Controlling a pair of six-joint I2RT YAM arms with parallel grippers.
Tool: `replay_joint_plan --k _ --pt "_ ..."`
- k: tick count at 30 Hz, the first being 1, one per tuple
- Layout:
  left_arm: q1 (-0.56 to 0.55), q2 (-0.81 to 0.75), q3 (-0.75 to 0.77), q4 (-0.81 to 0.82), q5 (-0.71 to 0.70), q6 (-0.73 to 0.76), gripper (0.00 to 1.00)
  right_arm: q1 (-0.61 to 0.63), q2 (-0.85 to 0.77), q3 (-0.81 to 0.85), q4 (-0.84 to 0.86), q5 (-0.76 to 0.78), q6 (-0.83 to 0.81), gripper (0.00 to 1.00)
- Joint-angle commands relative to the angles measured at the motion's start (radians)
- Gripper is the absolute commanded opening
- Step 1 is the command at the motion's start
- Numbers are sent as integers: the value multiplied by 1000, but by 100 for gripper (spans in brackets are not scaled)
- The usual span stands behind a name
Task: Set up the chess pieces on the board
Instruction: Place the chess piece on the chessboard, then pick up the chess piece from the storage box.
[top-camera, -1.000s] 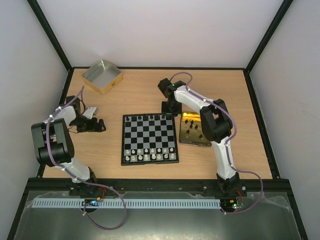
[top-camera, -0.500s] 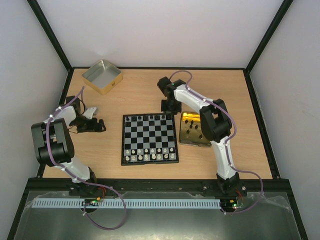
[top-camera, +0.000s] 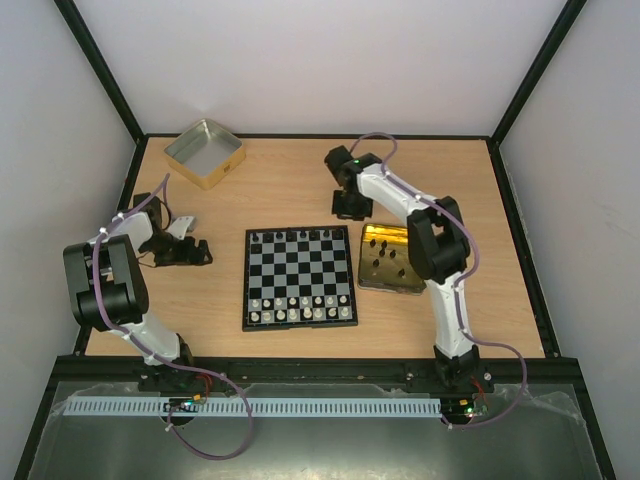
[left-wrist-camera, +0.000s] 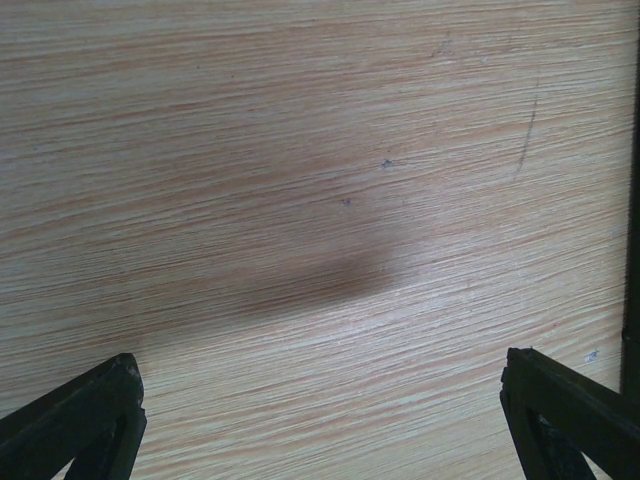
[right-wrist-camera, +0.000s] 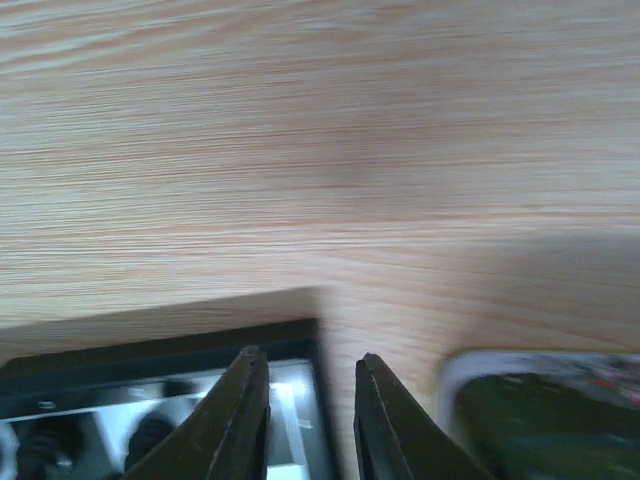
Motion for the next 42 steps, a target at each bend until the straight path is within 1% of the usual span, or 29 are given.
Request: replay_joint_plan --k 1,4,8,11,14,16,20,33,36,40,42 --pt "-2 -4 -14 -9 -2 16 97 -79 -176 -117 0 75 27 23" --pt "-2 -8 -11 -13 -2 18 97 -113 -287 -240 20 71 25 22" --pt "-2 -8 -3 -22 1 19 97 -127 -376 -399 41 40 21 22" --pt "-3 -9 1 -26 -2 22 97 -127 -409 -488 71 -4 22 22" --pt "-2 -7 3 -30 -7 23 97 -128 -413 -538 108 -51 24 22" --pt "-2 -9 3 -33 -7 24 97 -128 -410 -544 131 -84 27 22" --pt "-2 -15 6 -36 -12 21 97 -128 -383 -533 159 -90 26 22" --pt "-3 -4 16 -49 -20 22 97 -132 -291 -488 174 -106 4 21" --pt "-8 4 23 -56 -19 23 97 -135 -266 -482 171 -103 -5 18" --pt "-10 8 34 -56 -21 22 97 -139 -260 -480 167 -89 -12 10" --pt "-10 10 35 -56 -20 22 97 -141 -270 -481 160 -74 -17 8"
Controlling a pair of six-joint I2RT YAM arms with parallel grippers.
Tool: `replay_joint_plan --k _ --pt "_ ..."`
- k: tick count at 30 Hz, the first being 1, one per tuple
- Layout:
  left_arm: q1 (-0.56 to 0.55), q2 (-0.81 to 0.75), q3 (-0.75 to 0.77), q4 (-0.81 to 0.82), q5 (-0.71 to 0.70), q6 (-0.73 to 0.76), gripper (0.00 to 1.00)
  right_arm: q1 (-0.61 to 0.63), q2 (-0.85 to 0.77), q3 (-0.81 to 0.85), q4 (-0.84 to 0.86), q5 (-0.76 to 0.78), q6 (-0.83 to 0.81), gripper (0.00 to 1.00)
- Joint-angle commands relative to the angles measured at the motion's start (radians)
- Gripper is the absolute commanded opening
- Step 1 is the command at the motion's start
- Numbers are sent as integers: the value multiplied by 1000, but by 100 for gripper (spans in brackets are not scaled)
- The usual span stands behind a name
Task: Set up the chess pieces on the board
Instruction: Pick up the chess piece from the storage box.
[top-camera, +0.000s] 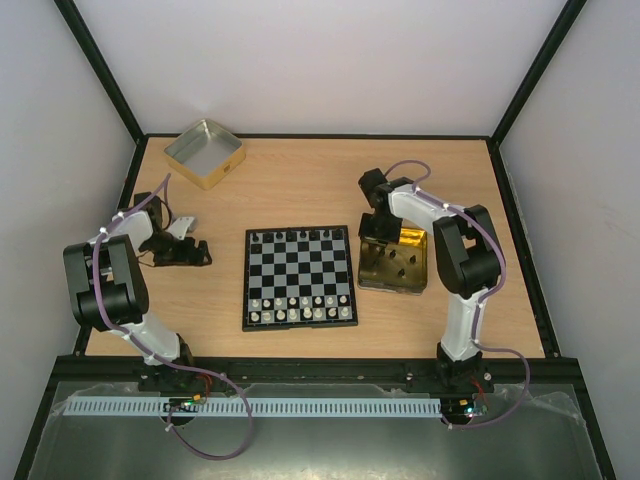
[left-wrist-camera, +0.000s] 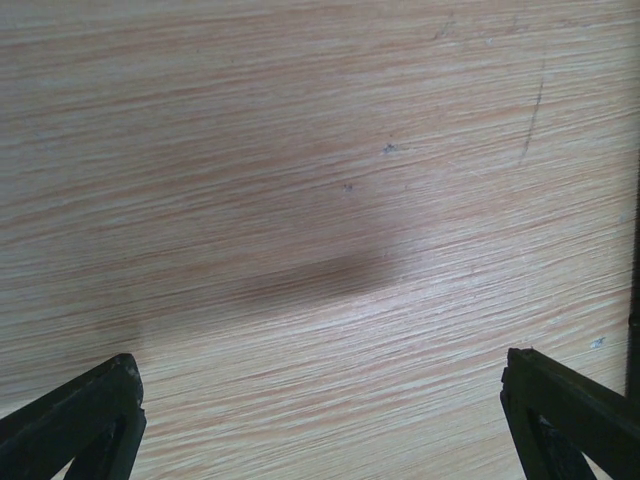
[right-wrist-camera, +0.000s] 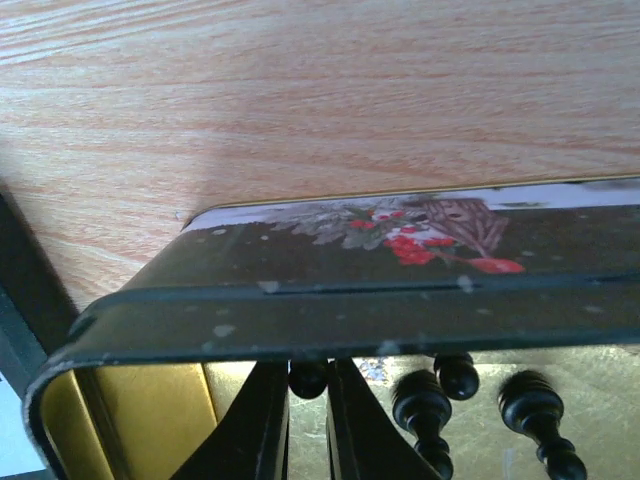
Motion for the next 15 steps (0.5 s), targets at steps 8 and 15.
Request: replay_joint_plan --k 8,15 --pt "-5 15 13 -6 8 5 97 -5 -30 22 -43 94 -43 2" --pt "-4 14 2 2 13 4 97 3 -87 38 -87 110 -46 2"
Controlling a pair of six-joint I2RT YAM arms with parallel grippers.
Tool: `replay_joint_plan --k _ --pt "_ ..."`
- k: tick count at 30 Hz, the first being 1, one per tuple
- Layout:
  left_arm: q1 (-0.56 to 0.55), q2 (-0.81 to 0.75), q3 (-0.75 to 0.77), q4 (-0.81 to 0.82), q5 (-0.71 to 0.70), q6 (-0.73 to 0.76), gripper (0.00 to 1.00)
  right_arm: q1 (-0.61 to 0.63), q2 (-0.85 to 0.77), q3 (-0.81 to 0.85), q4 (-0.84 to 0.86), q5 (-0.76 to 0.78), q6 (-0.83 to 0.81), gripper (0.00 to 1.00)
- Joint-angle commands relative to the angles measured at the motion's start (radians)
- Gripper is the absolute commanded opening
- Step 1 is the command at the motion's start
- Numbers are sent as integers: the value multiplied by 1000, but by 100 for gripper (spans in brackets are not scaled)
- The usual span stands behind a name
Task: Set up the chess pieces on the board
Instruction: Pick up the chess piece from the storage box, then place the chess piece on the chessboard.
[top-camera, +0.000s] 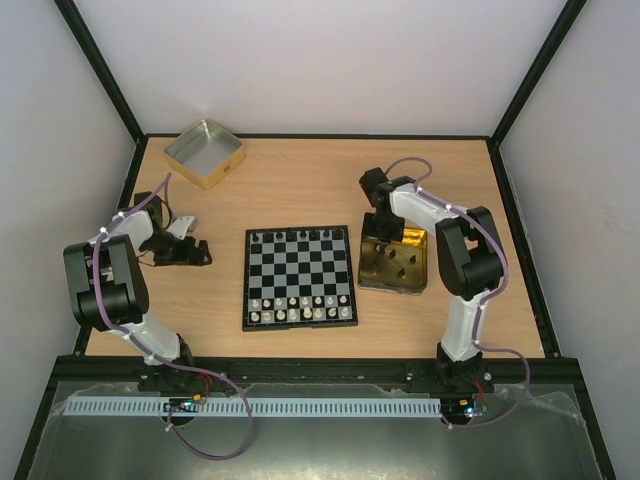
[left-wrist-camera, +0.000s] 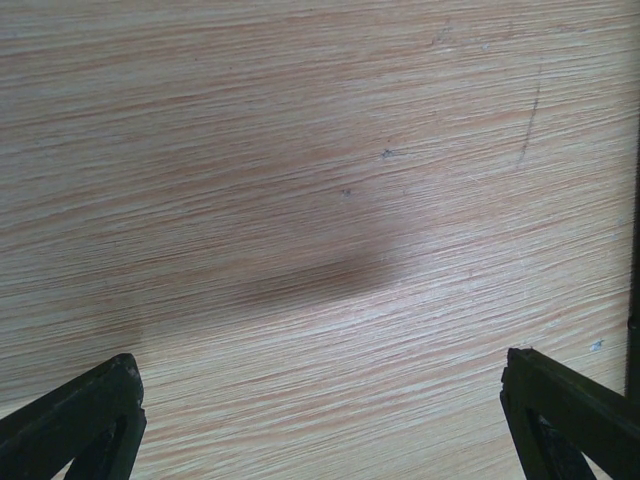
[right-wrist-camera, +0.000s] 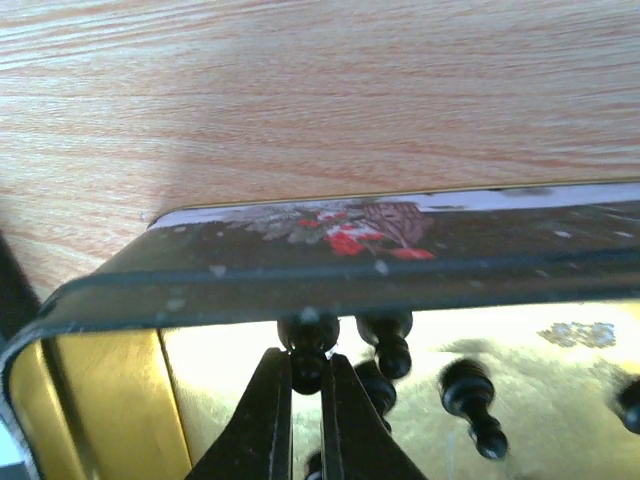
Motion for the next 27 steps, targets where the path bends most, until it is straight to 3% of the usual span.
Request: replay_joint_plan --k 1,6,12,19,27 --pt "-3 13 -8 0 12 3 97 11 -93 37 -77 53 -14 2" --pt "-4 9 -19 7 12 5 97 101 -149 75 -146 96 -3 2" --pt "-4 11 -20 16 18 0 97 256 -133 145 -160 37 54 2" --pt "-3 6 -21 12 24 -1 97 399 40 368 -182 0 62 2" --pt "-5 -9 -23 16 29 -3 97 460 297 694 -247 -41 38 2"
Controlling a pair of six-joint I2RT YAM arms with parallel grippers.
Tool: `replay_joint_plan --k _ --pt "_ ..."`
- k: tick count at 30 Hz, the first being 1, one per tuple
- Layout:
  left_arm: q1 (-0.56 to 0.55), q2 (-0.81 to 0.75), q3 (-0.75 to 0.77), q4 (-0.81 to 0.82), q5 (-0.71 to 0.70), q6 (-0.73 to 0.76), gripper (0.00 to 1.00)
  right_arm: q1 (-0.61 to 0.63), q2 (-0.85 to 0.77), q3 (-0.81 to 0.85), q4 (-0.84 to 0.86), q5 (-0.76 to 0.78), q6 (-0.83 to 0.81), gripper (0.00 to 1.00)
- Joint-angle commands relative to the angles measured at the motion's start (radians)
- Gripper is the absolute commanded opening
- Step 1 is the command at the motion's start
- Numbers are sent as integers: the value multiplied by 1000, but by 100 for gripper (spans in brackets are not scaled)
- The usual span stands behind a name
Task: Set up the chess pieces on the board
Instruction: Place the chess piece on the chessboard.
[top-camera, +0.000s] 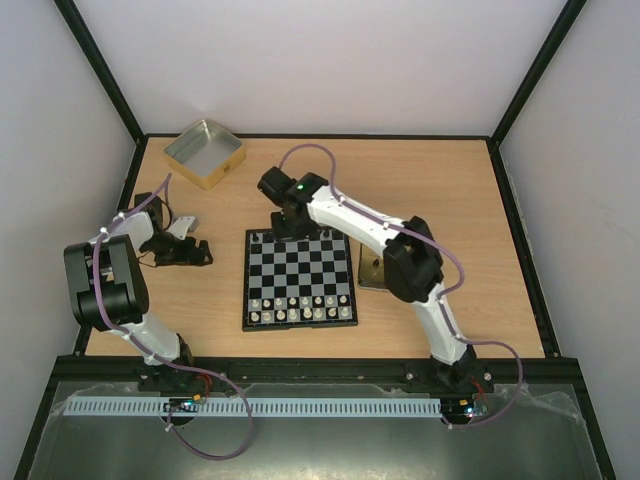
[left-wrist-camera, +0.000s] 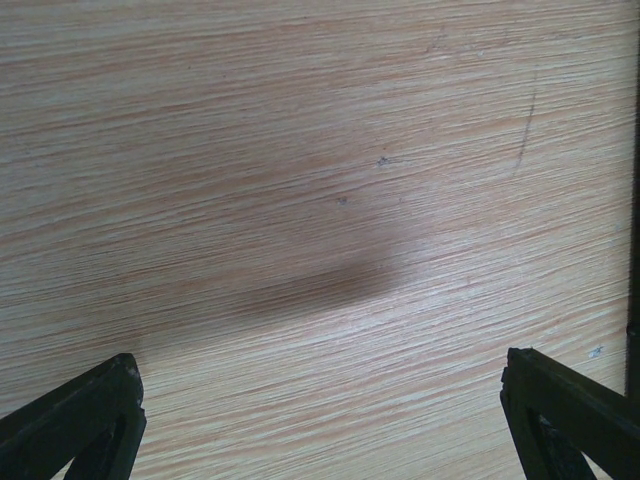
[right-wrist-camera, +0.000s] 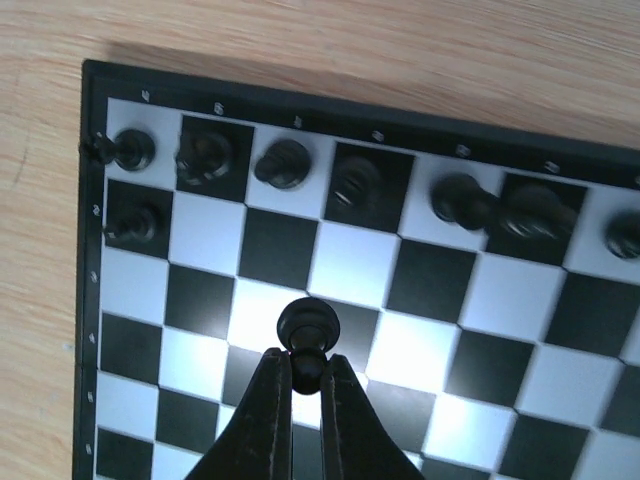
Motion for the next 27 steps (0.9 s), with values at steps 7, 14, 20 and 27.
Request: replay_joint_plan --k 7,14,20,27 --pt "-7 -10 4 -4 26 -12 97 33 206 233 -96 -62 -17 2" --pt "-6 -6 3 1 31 -11 97 47 234 241 -72 -89 -14 3" --pt "-6 -3 1 1 33 -4 97 48 250 247 -51 -108 -10 4" --pt "-6 1 0 3 36 -2 97 48 278 254 -35 -110 -14 5"
